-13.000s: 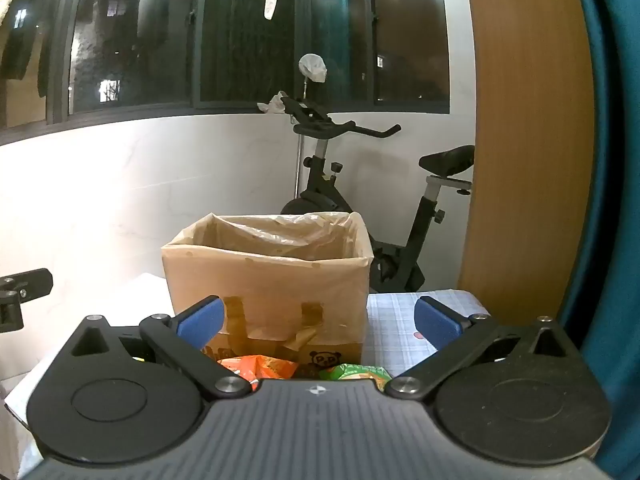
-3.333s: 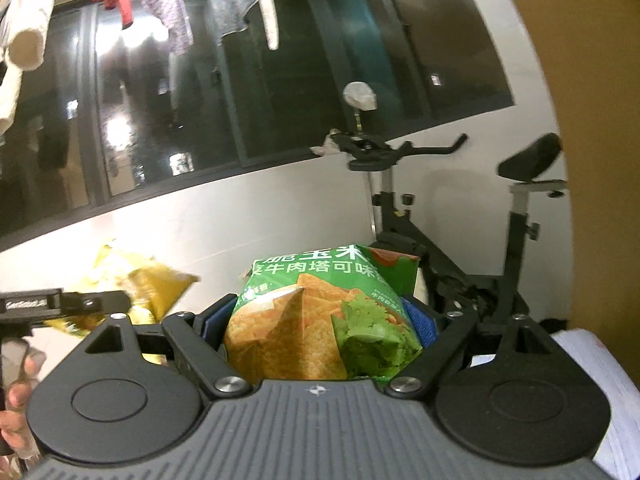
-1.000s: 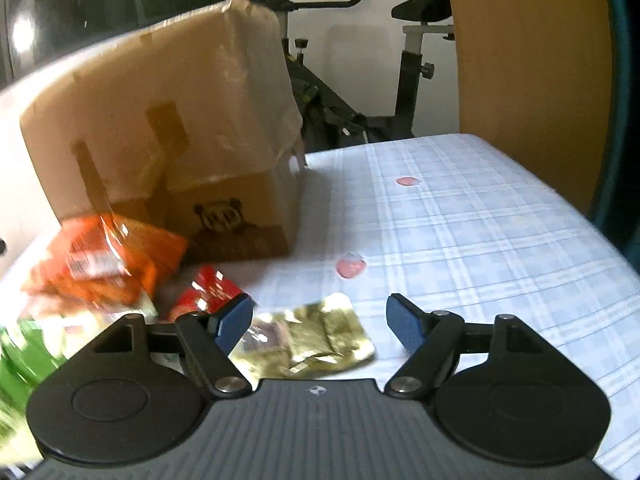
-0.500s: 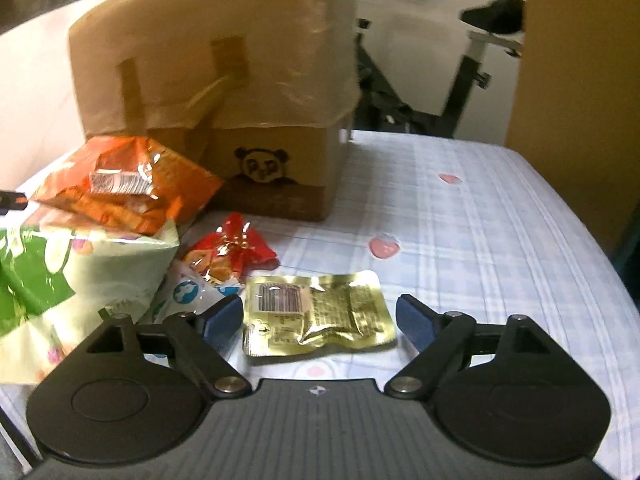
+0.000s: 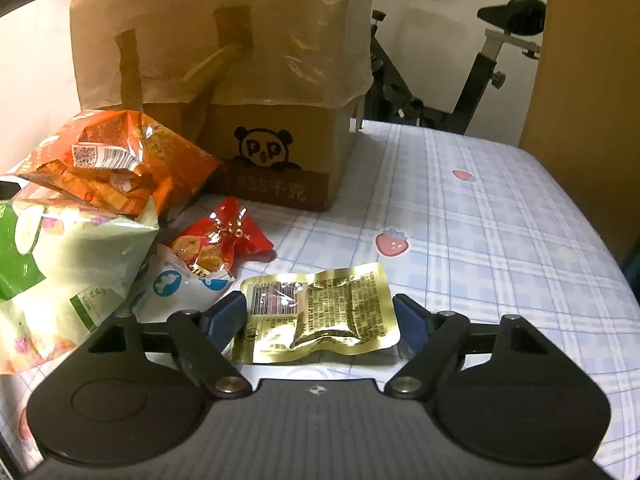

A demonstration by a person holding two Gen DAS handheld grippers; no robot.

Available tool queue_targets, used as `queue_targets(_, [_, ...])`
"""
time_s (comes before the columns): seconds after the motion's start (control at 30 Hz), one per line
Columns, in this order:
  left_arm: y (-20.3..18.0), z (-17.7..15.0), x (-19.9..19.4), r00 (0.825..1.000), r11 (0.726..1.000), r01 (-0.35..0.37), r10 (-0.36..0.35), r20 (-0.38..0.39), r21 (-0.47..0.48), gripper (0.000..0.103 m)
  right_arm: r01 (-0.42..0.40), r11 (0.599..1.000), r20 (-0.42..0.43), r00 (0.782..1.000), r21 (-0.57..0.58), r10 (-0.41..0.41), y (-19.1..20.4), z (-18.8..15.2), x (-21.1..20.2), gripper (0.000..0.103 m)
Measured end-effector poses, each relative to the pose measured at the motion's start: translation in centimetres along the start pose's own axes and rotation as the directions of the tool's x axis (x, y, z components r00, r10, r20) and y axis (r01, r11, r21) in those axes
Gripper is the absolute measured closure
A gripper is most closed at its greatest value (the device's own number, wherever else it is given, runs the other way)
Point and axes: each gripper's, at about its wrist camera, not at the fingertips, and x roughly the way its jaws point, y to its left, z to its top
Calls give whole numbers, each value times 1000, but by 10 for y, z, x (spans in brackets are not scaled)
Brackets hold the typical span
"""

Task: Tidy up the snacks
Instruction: 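Move both tools back to the snacks and grasp the gold foil packet with the right tool, then grasp the orange-printed cracker pack with the left tool while the right tool holds the gold packet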

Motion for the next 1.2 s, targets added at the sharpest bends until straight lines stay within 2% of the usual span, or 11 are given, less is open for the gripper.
queue_targets(0.13, [1, -4, 3, 1000, 1000, -9, 9, -9, -14, 23, 32, 998, 24, 999, -50, -31, 8, -2, -3, 23])
queue_targets(0.33, [-1, -8, 5, 1000, 1000, -15, 15, -17, -6, 24, 10, 1000, 18, 1000, -22, -10, 2, -2, -1, 24])
queue_targets(0.43, [0, -8, 5, 1000, 1000, -14, 14, -16, -11, 24, 12, 1000, 27, 1000, -5, -12, -1, -3, -3, 32])
queue_targets(0.47, [0, -8, 5, 1000, 1000, -15, 15, -18, -13, 24, 11, 1000, 32, 999, 11, -12, -3, -3, -3, 39])
queue_targets(0.57, [0, -10, 6, 1000, 1000, -16, 16, -18, -16, 24, -3, 999, 35, 999, 48, 1, -10, -4, -4, 44])
queue_targets(0.9, [1, -12, 9, 999, 1000, -23, 23, -23, -18, 24, 10, 999, 36, 999, 41, -12, -6, -3, -3, 44])
queue_targets(1.13, [1, -12, 8, 999, 1000, -24, 23, -22, -17, 24, -9, 998, 60, 998, 55, 6, -10, -6, -8, 61])
queue_targets(1.17, [1, -12, 8, 1000, 1000, -23, 23, -22, -17, 24, -22, 998, 73, 997, 60, 18, -11, -6, -10, 71])
queue_targets(1.2, [1, -12, 8, 1000, 1000, -23, 22, -22, -17, 24, -30, 998, 83, 996, 63, 24, -11, -7, -11, 89])
